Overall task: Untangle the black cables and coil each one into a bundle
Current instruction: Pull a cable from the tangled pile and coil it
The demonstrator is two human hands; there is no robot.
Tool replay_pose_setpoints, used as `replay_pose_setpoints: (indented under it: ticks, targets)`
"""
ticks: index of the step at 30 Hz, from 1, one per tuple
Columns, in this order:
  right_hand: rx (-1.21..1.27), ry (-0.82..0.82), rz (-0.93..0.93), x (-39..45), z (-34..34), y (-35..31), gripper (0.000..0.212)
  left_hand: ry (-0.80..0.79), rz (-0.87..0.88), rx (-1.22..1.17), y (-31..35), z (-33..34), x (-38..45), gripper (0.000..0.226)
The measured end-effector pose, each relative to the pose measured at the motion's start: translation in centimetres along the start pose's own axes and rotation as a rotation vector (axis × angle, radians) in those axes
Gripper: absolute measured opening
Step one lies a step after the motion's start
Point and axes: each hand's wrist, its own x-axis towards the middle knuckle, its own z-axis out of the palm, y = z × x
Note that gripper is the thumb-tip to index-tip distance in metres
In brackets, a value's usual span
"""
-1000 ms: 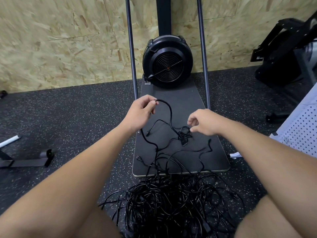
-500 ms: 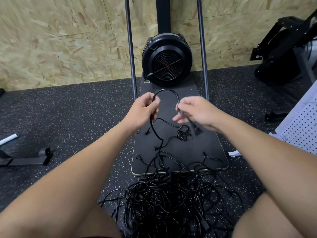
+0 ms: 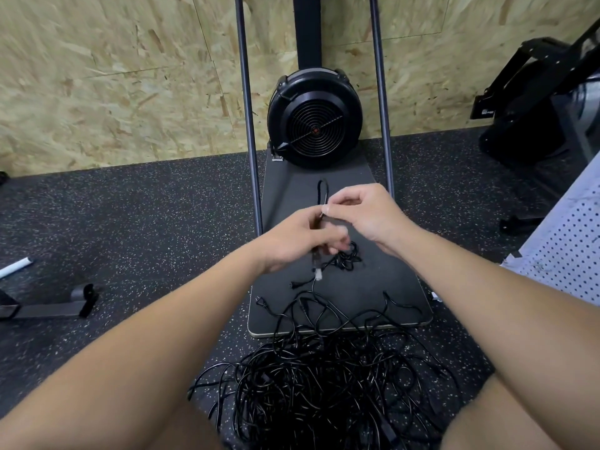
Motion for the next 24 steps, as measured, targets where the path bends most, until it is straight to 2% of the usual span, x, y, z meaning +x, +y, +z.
replay_pose_setpoints:
  ticks: [2,4,6,7,8,10,11,13,16,18,20,22,24]
  targets:
    - [-0.128,0.018,-0.057,0.0,-0.3,0.2,0.014,0.019,0.007,0.093,-0.5,-0.1,0.1,0.026]
    - [-0.325,0.074,-0.169,0.0,-0.7,0.5,0.033,0.016,-0.005,0.159,-0.5,-0.5,-0.1,0.025]
    - [-0.511,0.016,-0.329,-0.1,-1.3,0.3,0.052,-0.020,-0.003,0.197,-0.2,-0.9,-0.3,0.029]
    - [-0.563,-0.061,-0.391,0.1,-1.6,0.3,0.052,-0.052,0.000,0.210,0.0,-1.2,-0.4,0.031]
    - [-0.590,-0.139,-0.421,0.2,-1.7,0.1,0.043,-0.087,0.001,0.229,0.3,-1.5,-0.6,0.031]
    - [-0.584,-0.219,-0.388,0.4,-1.9,0.1,0.019,-0.145,0.001,0.301,0.6,-2.0,-0.8,0.028]
    - [-0.558,-0.219,-0.350,0.3,-2.1,0.2,0.018,-0.138,0.010,0.351,0.5,-2.2,-0.9,0.025]
    - [-0.462,-0.182,-0.275,0.2,-2.3,0.6,0.020,-0.007,0.066,0.482,-0.1,-2.6,-0.7,0.015]
    - [-0.379,-0.144,-0.220,0.4,-2.6,0.9,0.019,0.264,0.198,0.733,-1.3,-3.3,-0.4,0.023]
    - [-0.369,-0.132,-0.196,0.6,-2.6,0.9,0.019,0.338,0.243,0.965,-1.4,-3.6,-0.4,0.025]
    - [-0.330,-0.123,-0.186,0.6,-2.6,0.8,0.022,0.331,0.201,1.126,-1.2,-3.3,-0.3,0.026]
    - [-0.263,-0.093,-0.172,0.6,-2.6,0.5,0.027,0.276,0.179,1.055,-1.0,-2.7,0.0,0.028]
    - [-0.194,-0.033,-0.144,0.6,-2.7,0.4,0.031,0.185,0.187,0.739,-0.8,-2.0,0.0,0.029]
